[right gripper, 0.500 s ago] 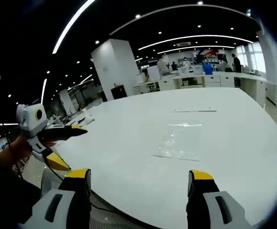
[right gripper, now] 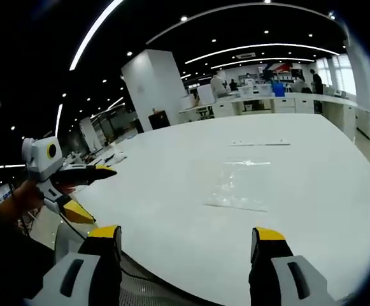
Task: Open the resealable bag by pulling the two sides of the seal apart until the entire bag opening is separated and visibly accessible.
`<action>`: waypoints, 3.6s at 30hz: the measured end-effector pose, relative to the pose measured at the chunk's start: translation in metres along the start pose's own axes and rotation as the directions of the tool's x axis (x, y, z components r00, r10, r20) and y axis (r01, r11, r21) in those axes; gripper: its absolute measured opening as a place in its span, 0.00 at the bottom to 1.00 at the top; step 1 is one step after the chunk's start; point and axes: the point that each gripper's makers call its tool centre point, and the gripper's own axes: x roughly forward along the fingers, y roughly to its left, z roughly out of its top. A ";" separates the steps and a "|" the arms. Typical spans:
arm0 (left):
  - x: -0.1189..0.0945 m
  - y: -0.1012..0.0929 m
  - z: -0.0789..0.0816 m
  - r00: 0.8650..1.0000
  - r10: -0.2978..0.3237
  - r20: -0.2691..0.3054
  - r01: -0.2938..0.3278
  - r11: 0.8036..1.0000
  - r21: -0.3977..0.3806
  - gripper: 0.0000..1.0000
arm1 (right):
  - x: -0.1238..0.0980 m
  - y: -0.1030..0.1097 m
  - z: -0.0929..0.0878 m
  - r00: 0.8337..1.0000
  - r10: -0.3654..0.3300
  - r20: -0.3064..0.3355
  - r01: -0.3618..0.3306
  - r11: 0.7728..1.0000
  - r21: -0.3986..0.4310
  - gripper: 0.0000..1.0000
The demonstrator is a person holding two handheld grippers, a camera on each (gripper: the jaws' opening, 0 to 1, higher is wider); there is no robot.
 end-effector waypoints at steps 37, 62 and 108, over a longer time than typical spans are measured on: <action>0.007 0.002 -0.009 1.000 -0.019 -0.024 0.019 1.000 -0.012 0.85 | 0.003 -0.008 -0.007 0.999 -0.009 -0.032 0.009 1.000 0.002 0.82; 0.015 0.011 -0.017 0.998 -0.025 -0.055 0.023 0.999 -0.029 0.85 | 0.018 -0.021 -0.008 0.997 -0.035 -0.065 0.034 0.999 -0.016 0.80; 0.051 0.010 -0.011 0.992 -0.079 -0.100 0.077 0.997 -0.024 0.82 | 0.081 -0.041 0.010 0.993 0.020 -0.114 -0.027 0.998 -0.065 0.73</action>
